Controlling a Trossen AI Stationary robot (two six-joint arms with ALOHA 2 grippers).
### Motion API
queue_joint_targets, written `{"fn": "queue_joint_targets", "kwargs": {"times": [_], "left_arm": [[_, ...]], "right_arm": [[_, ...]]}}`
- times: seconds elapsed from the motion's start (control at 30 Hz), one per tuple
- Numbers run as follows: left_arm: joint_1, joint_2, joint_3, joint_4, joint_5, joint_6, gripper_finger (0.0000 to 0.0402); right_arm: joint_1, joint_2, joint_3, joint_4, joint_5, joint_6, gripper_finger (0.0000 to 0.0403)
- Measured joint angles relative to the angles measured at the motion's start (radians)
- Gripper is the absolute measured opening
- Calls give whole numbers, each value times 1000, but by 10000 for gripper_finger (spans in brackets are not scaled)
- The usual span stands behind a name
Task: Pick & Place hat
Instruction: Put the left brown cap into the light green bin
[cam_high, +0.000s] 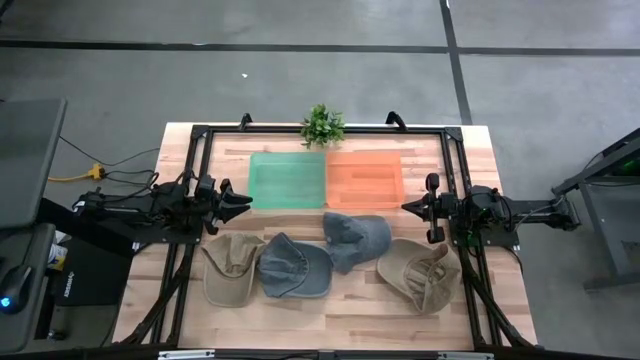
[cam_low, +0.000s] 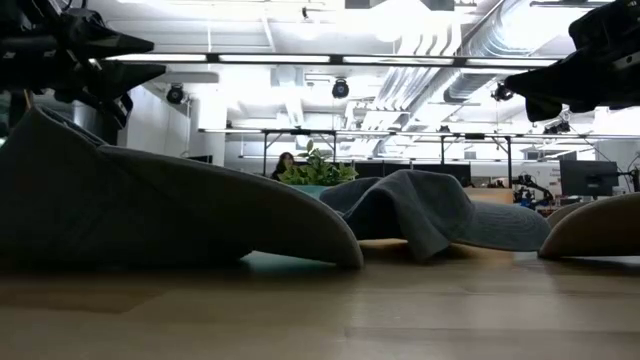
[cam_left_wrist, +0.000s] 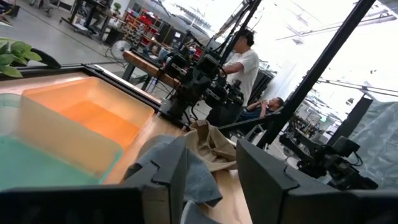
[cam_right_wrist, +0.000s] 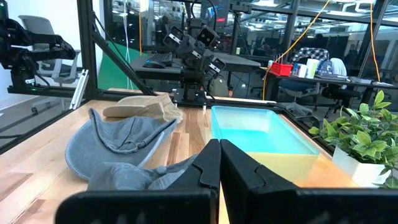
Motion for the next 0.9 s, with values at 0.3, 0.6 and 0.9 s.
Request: {"fn": "queue_joint_targets", "kwargs": {"times": [0.3,0.6,0.9], "left_arm": [[0,0,0,0,-9,0,123],[0,0,0,-12,-11,16,123],[0,0,19,-61,-1,53,147]], "right_arm": [[0,0,0,0,0,0,1],[0,0,0,0,0,0,1],[0,0,0,0,0,0,1]]}}
